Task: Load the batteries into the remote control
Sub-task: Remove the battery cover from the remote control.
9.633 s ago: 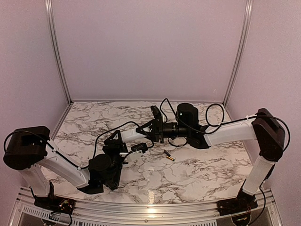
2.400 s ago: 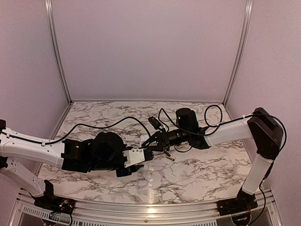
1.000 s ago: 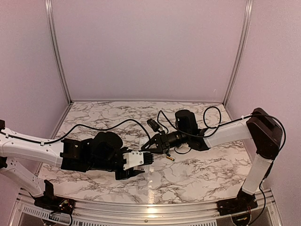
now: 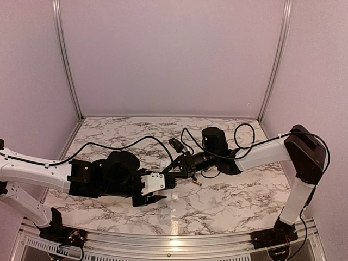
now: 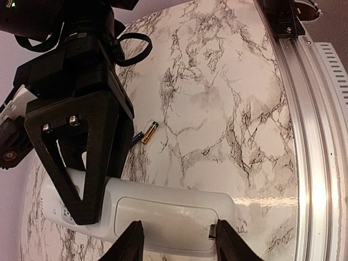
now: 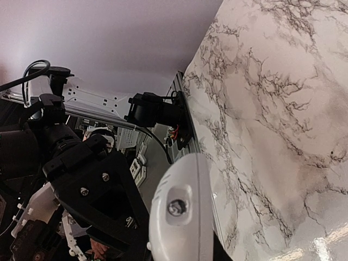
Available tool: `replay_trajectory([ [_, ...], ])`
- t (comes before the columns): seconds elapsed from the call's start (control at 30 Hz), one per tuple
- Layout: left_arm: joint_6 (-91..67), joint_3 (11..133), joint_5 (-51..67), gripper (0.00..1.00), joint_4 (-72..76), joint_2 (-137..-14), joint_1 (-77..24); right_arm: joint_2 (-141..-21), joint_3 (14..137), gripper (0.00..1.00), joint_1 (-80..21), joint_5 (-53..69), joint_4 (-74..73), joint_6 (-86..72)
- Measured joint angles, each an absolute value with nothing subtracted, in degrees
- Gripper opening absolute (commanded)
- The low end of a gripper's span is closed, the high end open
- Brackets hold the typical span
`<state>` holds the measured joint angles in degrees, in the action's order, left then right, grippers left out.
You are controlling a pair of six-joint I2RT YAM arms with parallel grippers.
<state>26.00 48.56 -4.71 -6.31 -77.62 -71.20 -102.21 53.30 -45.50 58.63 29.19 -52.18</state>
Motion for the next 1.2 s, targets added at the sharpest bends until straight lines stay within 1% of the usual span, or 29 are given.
replay_trajectory([
  [0.33, 25.96, 48.56, -4.01, 0.47, -6.33, -77.54, -71.20, -102.21, 53.30, 0.00, -45.71, 58.89, 29.50, -52.40],
  [0.57, 26.24, 48.60, -4.73, 0.50, -6.28, -77.78, -71.20, -102.21, 53.17, 0.00, -45.69, 58.78, 30.02, -53.58],
  [0.7, 26.30, 48.71, -5.17, 0.49, -6.26, -78.19, -71.20, -102.35, 52.64, 0.00, -45.69, 58.39, 31.05, -54.37],
  [0.9, 26.52, 48.71, -6.48, 0.42, -6.04, -78.43, -71.22, -102.76, 52.53, 0.00, -45.69, 58.15, 31.90, -54.94],
  [1.2, 26.83, 48.71, -8.97, 0.42, -5.15, -78.54, -71.59, -103.20, 52.25, 0.00, -45.36, 57.54, 34.87, -56.49],
])
